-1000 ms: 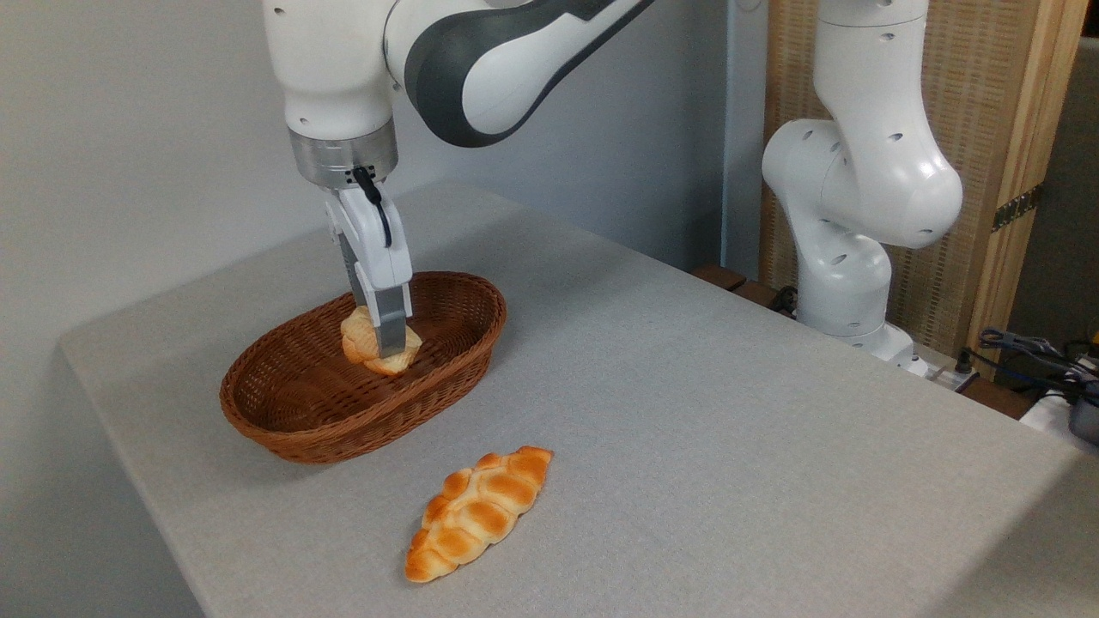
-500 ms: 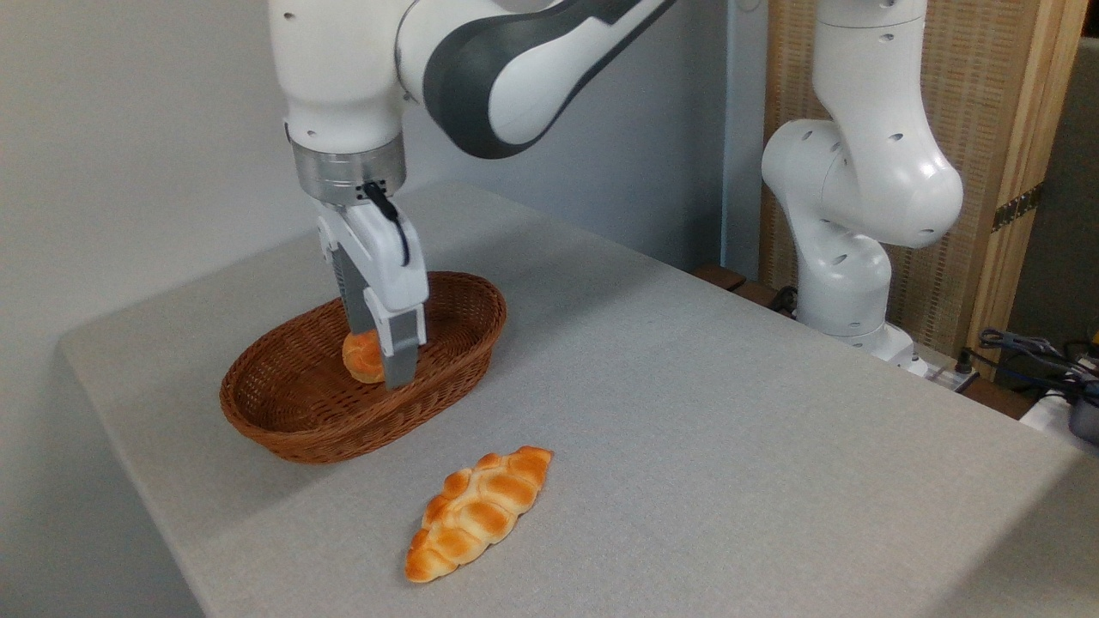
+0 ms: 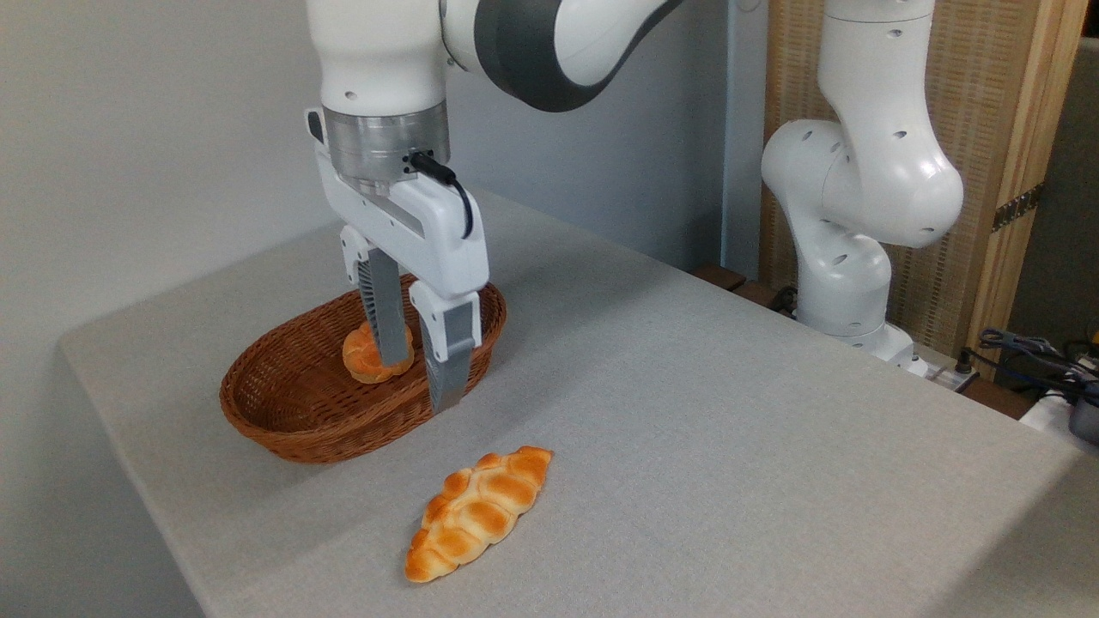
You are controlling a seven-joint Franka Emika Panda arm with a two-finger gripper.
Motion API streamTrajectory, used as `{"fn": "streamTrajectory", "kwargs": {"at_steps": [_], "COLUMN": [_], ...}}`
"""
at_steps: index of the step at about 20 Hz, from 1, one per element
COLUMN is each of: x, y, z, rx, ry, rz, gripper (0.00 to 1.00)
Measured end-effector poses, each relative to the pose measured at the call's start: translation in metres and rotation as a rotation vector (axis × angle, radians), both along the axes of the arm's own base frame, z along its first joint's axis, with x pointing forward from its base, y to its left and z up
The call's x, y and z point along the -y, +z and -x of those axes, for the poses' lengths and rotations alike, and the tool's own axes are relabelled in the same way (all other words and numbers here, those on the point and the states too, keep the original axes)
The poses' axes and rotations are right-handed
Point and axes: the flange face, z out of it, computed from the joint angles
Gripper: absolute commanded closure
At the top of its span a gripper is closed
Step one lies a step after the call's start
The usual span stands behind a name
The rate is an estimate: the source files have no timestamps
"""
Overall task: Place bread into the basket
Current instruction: 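Lower the roll into the basket, open the gripper, and rise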
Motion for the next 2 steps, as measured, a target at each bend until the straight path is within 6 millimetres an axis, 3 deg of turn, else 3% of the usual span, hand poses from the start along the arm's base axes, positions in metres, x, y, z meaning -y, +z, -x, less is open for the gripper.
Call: {"fn": "streamTrajectory", "kwargs": {"at_steps": [2], "x": [-0.0103], "y": [-0.0006], "z": [-0.0007], "rx": [-0.001], "ry": [0.018], "rz": [0.000], "gripper": [0.00]}}
